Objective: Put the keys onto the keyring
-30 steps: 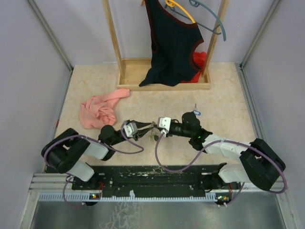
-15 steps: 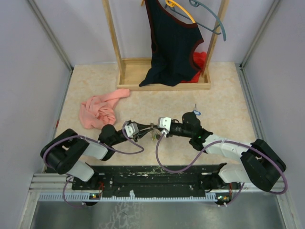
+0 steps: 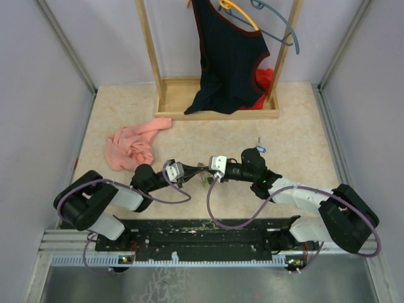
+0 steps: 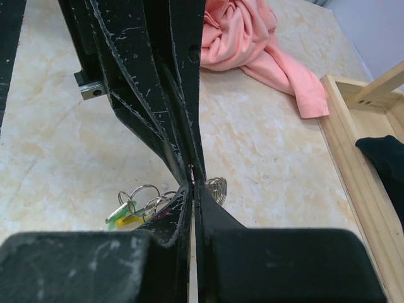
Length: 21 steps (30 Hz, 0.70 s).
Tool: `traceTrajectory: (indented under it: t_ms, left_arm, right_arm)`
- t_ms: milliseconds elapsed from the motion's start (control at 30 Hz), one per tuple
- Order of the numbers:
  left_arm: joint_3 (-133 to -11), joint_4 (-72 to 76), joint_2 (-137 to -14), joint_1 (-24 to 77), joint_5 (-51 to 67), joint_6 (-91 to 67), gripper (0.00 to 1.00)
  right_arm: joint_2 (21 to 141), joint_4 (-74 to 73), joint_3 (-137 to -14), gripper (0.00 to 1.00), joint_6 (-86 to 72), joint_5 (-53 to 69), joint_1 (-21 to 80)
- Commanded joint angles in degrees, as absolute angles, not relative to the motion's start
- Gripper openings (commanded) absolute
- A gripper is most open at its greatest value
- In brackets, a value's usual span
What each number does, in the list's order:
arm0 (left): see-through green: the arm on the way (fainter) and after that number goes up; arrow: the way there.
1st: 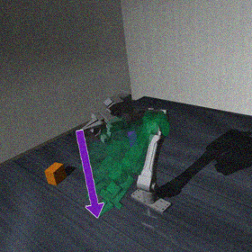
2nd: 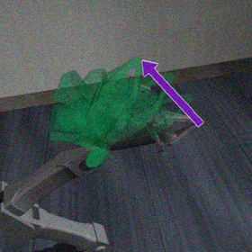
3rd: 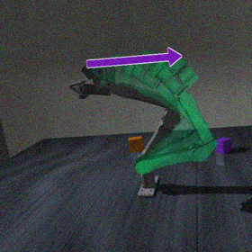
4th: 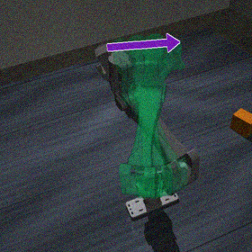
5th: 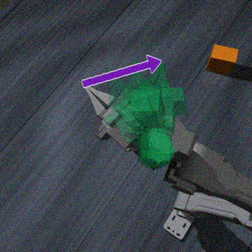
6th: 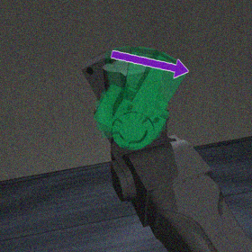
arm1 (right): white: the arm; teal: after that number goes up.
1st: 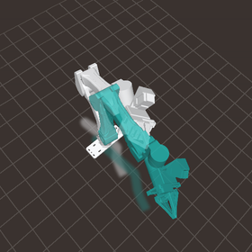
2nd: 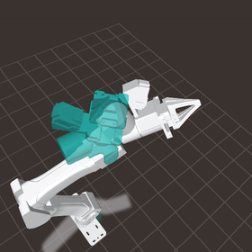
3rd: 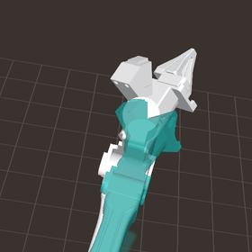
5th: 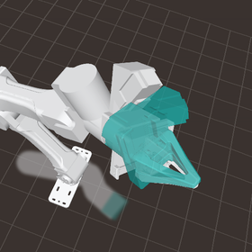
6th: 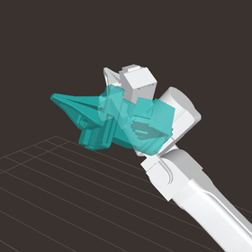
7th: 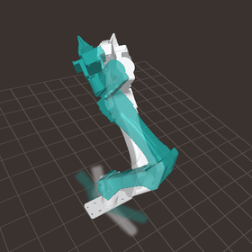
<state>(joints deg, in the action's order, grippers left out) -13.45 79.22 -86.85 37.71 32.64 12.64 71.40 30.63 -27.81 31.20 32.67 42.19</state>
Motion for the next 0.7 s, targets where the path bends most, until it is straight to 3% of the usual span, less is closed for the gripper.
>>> traceTrajectory:
  t_ms: [0, 33, 167, 300, 467, 600, 667]
  left_arm:
    - [-15.2, 79.7, -86.5, 37.3, 33.6, 13.1, 0.07]
    - [-15.1, 79.7, -86.4, 37.3, 33.9, 13.1, 0.02]
    - [-14.4, 78.7, -85.4, 37.3, 33.3, 13.3, 0.01]
    - [-14.4, 74.1, -82.3, 37.2, 31.9, 12.8, 0.01]
    - [-16.4, 64.3, -78.7, 37.1, 28.7, 12.0, 0.01]
    - [-17.7, 58.5, -76.4, 37.0, 26.9, 11.6, 0.01]
    - [-17.7, 57.1, -75.0, 36.9, 26.2, 11.4, 0.01]
  right_arm:
    - [69.9, 32.4, -30.6, 0.00, 29.9, 36.1, 42.0]
    - [69.8, 32.2, -30.8, 0.00, 29.6, 36.1, 42.0]
    - [69.1, 32.5, -30.8, 0.00, 27.1, 33.8, 42.0]
    - [67.2, 31.7, -31.8, 0.26, 21.7, 29.1, 41.9]
    - [63.8, 25.8, -34.8, 0.44, 12.9, 18.0, 41.9]
    - [60.3, 23.5, -34.7, 0.63, 8.6, 9.7, 41.8]
    - [59.8, 21.0, -35.5, 0.77, 4.3, 3.0, 41.8]
